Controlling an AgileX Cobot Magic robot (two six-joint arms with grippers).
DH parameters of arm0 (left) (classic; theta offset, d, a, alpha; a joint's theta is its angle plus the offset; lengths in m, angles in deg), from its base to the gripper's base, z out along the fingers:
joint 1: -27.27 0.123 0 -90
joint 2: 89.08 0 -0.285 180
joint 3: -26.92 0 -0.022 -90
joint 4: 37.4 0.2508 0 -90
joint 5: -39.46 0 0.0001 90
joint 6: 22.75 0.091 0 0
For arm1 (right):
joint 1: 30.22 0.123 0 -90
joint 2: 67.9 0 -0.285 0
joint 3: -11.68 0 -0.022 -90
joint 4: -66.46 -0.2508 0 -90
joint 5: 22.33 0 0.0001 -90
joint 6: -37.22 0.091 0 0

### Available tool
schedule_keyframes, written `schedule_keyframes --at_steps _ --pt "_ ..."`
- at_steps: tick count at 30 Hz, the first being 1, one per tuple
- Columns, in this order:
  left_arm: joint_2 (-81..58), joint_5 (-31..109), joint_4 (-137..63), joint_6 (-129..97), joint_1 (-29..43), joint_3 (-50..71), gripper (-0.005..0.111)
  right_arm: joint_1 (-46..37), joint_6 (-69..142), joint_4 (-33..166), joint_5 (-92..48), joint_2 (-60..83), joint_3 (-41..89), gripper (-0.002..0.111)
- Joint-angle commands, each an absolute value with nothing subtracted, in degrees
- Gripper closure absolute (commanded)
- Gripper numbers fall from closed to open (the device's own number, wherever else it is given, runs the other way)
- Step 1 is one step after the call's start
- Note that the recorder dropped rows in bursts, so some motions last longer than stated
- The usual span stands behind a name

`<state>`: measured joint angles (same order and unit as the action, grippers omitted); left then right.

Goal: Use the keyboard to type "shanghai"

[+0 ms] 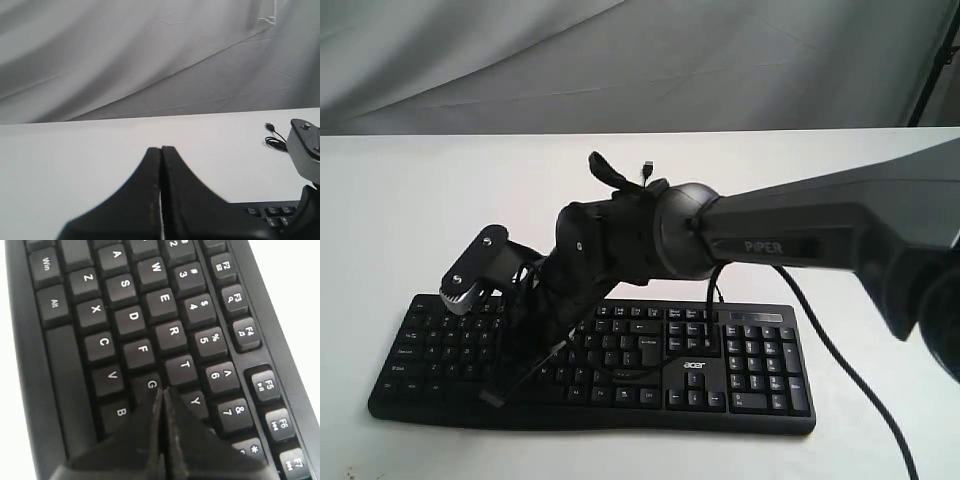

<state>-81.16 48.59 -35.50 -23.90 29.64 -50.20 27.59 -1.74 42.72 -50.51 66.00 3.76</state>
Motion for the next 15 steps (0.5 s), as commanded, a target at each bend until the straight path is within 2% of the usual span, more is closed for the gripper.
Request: schedule_keyframes --at_steps 1,8,15 --pt "-81.3 48.2 -35.5 -24.1 29.3 -50.3 0.107 27.7 -2.1 42.8 -50.4 66.6 3.8 0.108" --pt "-81.3 48.2 -35.5 -24.1 29.3 -50.3 0.107 28.0 -2.1 44.9 -51.6 64.9 0.3 0.108" --pt "-81.3 48.2 -35.5 -24.1 29.3 -50.3 0.107 30.5 -2.0 47.0 -58.5 72.3 -14.2 0.108"
